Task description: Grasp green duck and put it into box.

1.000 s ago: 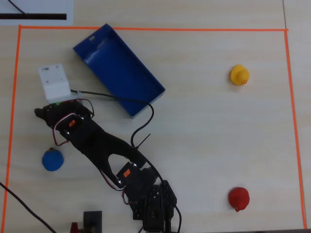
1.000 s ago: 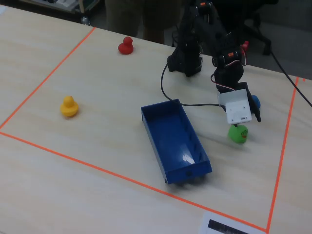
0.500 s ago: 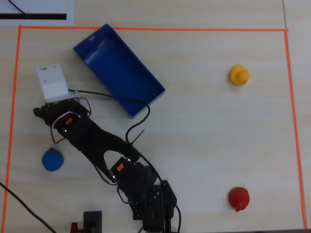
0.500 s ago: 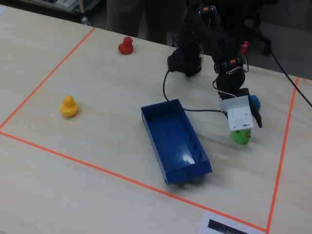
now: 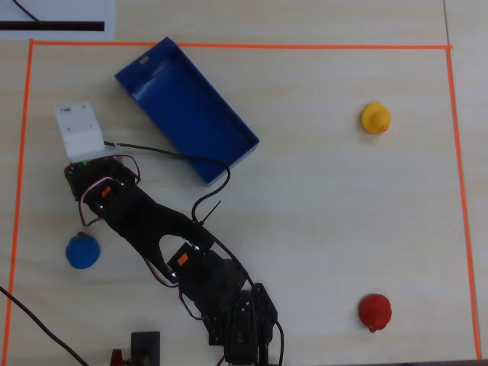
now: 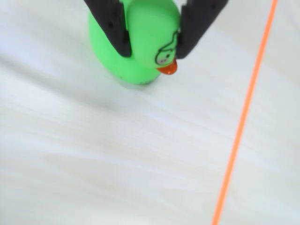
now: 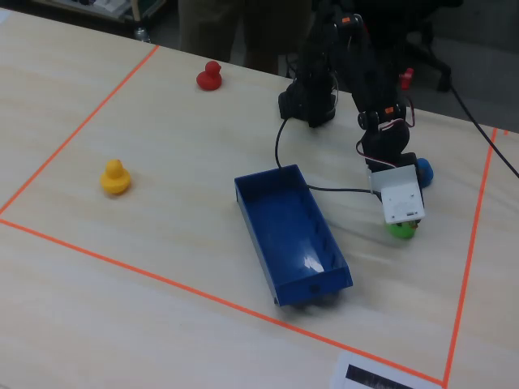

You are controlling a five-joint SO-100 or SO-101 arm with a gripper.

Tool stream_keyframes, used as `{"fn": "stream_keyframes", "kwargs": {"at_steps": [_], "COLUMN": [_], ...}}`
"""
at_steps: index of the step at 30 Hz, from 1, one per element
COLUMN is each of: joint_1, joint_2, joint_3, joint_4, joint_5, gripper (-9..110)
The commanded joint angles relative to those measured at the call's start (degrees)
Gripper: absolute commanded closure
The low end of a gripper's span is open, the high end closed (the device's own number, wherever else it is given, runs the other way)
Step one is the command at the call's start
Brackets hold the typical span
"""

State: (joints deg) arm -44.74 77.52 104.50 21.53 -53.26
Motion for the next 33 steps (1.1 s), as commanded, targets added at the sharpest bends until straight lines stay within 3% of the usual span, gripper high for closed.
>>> {"fn": "stream_keyframes", "kwargs": {"at_steps": [1,8,12,16,25,33], "joint_1": [1.14,6.50,13.54,21.71,37.00,42.45], "joint_2": [3.69,15.64,21.01,25.49,30.06,31.29], "joint_3": [-1.41,-13.10,-25.05,-27.16,-3.25,19.69], "joint_4": [1.49,17.31,27.86,31.38,17.67,1.67], "joint_5": [1.49,4.48,1.58,-3.60,-12.83,-17.40], "gripper": [101,101,101,101,101,101]}}
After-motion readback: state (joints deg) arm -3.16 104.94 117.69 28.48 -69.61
